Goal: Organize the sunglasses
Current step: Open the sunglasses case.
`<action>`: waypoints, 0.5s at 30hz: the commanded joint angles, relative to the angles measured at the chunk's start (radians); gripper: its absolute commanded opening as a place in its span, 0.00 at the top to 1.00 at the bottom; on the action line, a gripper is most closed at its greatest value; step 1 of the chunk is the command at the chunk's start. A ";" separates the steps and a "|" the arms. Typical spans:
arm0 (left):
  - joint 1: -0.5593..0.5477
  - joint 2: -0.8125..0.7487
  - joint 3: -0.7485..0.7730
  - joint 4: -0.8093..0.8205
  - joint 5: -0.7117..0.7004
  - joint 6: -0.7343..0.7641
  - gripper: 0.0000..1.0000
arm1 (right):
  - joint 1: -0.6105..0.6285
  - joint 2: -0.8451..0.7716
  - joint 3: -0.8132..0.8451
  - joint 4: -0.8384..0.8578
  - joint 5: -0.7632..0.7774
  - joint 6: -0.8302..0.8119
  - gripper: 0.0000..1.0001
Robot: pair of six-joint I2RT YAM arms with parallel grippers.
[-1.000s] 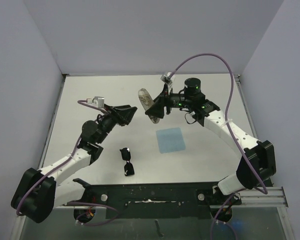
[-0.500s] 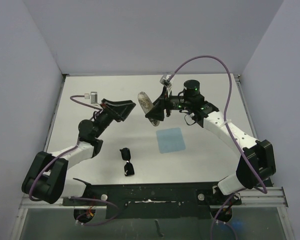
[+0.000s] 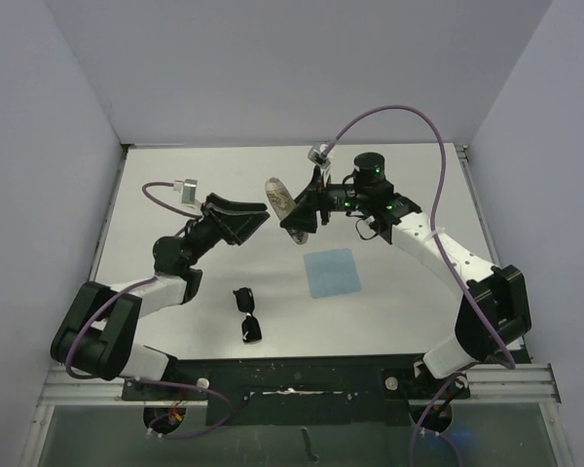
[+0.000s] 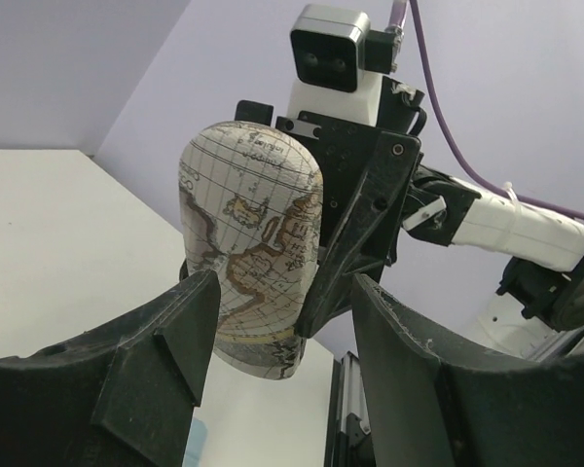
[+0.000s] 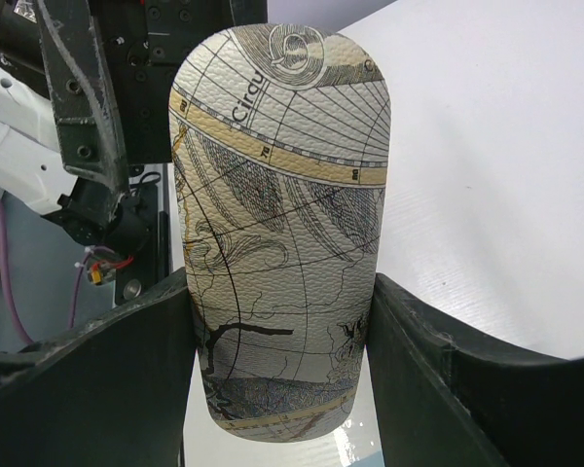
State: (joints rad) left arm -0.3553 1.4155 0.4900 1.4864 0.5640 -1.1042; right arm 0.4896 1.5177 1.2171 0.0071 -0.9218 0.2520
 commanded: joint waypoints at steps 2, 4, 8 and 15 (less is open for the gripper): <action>-0.002 0.026 0.046 0.099 0.060 0.000 0.45 | -0.006 0.022 0.076 0.064 -0.047 0.028 1.00; -0.002 0.034 0.049 0.096 0.062 0.004 0.45 | -0.003 0.025 0.080 0.065 -0.047 0.029 1.00; -0.002 0.049 0.056 0.078 0.055 0.017 0.45 | 0.000 0.025 0.083 0.058 -0.045 0.026 1.00; -0.007 0.072 0.072 0.077 0.054 0.030 0.45 | 0.019 0.025 0.095 0.041 -0.034 0.023 1.00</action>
State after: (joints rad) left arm -0.3580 1.4746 0.5114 1.4937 0.6044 -1.0916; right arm 0.4931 1.5604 1.2518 0.0051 -0.9360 0.2699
